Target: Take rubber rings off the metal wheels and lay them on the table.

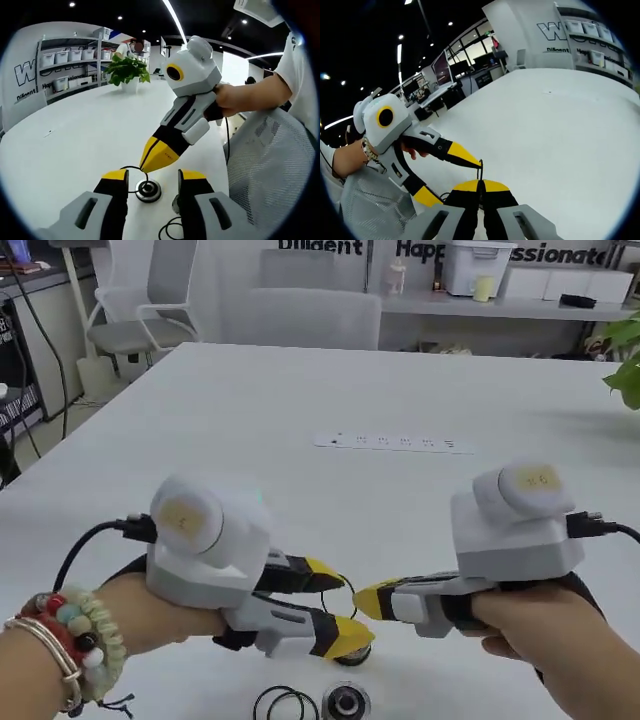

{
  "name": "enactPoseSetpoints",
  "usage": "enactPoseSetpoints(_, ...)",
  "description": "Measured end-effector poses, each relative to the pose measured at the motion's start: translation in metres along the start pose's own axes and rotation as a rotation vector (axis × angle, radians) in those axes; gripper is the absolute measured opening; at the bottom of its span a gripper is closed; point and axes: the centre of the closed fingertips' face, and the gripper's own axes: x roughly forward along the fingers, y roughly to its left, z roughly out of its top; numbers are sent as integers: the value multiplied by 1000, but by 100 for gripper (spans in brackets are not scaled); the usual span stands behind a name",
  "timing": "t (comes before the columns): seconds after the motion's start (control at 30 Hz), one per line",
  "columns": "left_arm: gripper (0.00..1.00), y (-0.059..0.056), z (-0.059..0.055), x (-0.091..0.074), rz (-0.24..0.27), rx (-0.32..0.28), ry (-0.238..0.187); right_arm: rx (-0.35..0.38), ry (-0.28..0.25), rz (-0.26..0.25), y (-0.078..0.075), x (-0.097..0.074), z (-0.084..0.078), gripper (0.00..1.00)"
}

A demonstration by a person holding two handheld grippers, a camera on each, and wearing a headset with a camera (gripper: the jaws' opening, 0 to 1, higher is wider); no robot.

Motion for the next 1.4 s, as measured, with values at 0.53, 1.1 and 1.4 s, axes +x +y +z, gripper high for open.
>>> enactPoseSetpoints(0.53, 66, -4, 63, -75, 70, 143, -65, -42, -82, 24, 16, -10, 27, 0)
enactPoseSetpoints(1.1, 75, -17, 24, -135, 195, 97, -52, -77, -123, 119, 54, -14, 40, 0)
enactPoseSetpoints(1.4, 78, -26, -21, -144, 242, 1, -8, -96, -116, 171, 73, -13, 39, 0)
